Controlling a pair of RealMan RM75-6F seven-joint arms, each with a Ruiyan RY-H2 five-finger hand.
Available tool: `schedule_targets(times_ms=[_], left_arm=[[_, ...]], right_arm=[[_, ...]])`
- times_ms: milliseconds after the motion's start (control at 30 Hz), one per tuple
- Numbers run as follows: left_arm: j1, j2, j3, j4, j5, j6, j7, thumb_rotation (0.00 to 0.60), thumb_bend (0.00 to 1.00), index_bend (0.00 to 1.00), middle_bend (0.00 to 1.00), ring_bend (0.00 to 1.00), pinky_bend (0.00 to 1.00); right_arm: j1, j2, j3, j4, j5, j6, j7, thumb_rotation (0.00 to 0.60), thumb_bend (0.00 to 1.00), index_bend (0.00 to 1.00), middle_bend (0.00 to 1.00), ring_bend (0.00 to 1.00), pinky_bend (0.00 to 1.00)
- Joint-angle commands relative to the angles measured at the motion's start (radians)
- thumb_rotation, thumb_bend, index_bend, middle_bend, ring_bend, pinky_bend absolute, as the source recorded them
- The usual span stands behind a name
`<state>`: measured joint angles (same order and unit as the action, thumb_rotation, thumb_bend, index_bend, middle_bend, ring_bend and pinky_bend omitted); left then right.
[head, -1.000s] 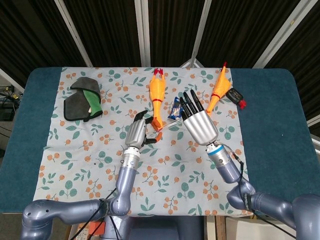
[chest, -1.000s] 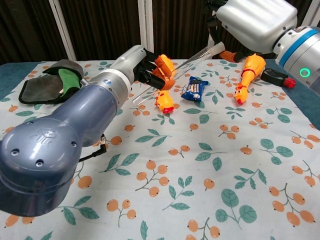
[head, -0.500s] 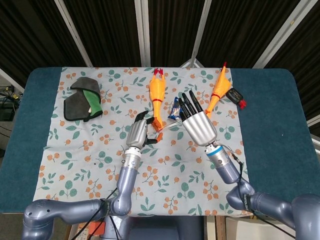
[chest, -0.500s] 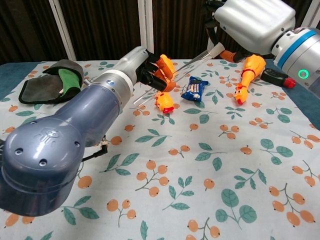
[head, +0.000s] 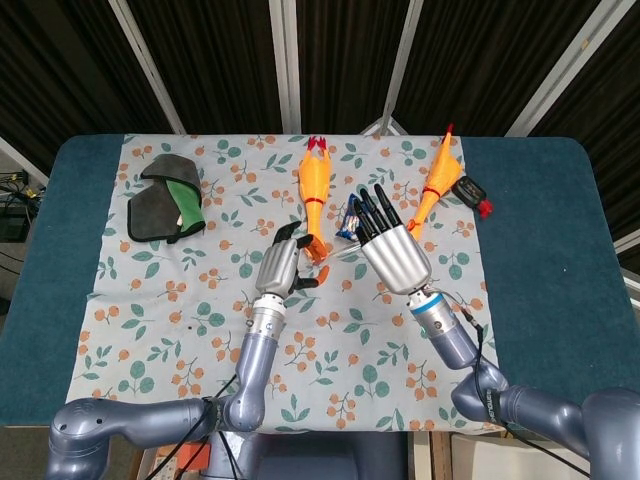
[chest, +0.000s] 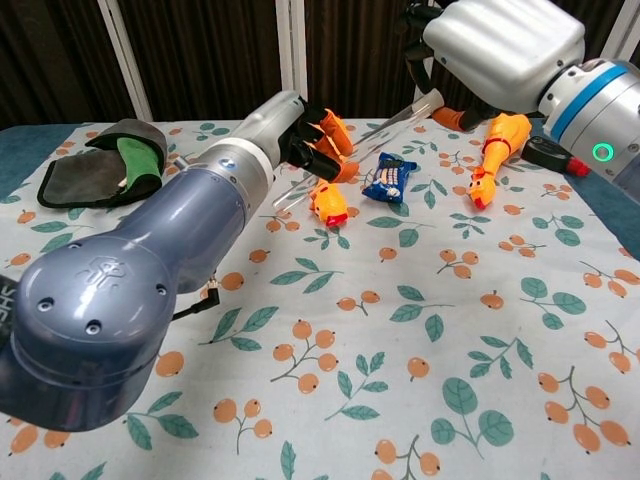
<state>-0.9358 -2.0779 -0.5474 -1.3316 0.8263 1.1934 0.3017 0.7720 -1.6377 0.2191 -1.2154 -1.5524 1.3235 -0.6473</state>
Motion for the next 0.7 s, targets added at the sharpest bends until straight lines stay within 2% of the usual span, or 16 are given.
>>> schedule_targets(times_ms=[33, 433, 500, 633, 700], left_arm=[[-0.001, -0.001, -0.001, 0.000, 0.003, 0.001, -0.002, 0.600, 0.85, 0.67, 0.54, 0.08, 0.00], [0.001, -0.004, 0.005, 0.005, 0.019, 0.004, -0.013, 0.600, 0.85, 0.67, 0.54, 0.08, 0.00], [0.000, -0.006, 0.004, 0.007, 0.022, 0.005, -0.015, 0.600, 0.85, 0.67, 0.54, 0.08, 0.00], [0.000, -0.008, 0.006, 0.009, 0.027, 0.005, -0.018, 0.600, 0.85, 0.67, 0.54, 0.08, 0.00], [0.001, -0.008, 0.008, 0.010, 0.031, 0.006, -0.020, 0.600, 0.85, 0.67, 0.54, 0.08, 0.00]], right_arm=[[0.000, 0.000, 0.001, -0.001, 0.001, 0.000, -0.001, 0.600, 0.40, 0.70, 0.22, 0.06, 0.00], [-0.005, 0.008, 0.001, -0.013, 0.003, -0.001, -0.006, 0.600, 0.40, 0.69, 0.22, 0.06, 0.00], [-0.006, 0.010, -0.001, -0.015, 0.002, -0.001, -0.007, 0.600, 0.40, 0.62, 0.22, 0.06, 0.00], [-0.010, 0.017, -0.005, -0.021, 0.004, -0.008, -0.015, 0.600, 0.40, 0.32, 0.17, 0.04, 0.00], [-0.012, 0.022, -0.007, -0.026, 0.006, -0.011, -0.018, 0.600, 0.40, 0.24, 0.14, 0.02, 0.00]])
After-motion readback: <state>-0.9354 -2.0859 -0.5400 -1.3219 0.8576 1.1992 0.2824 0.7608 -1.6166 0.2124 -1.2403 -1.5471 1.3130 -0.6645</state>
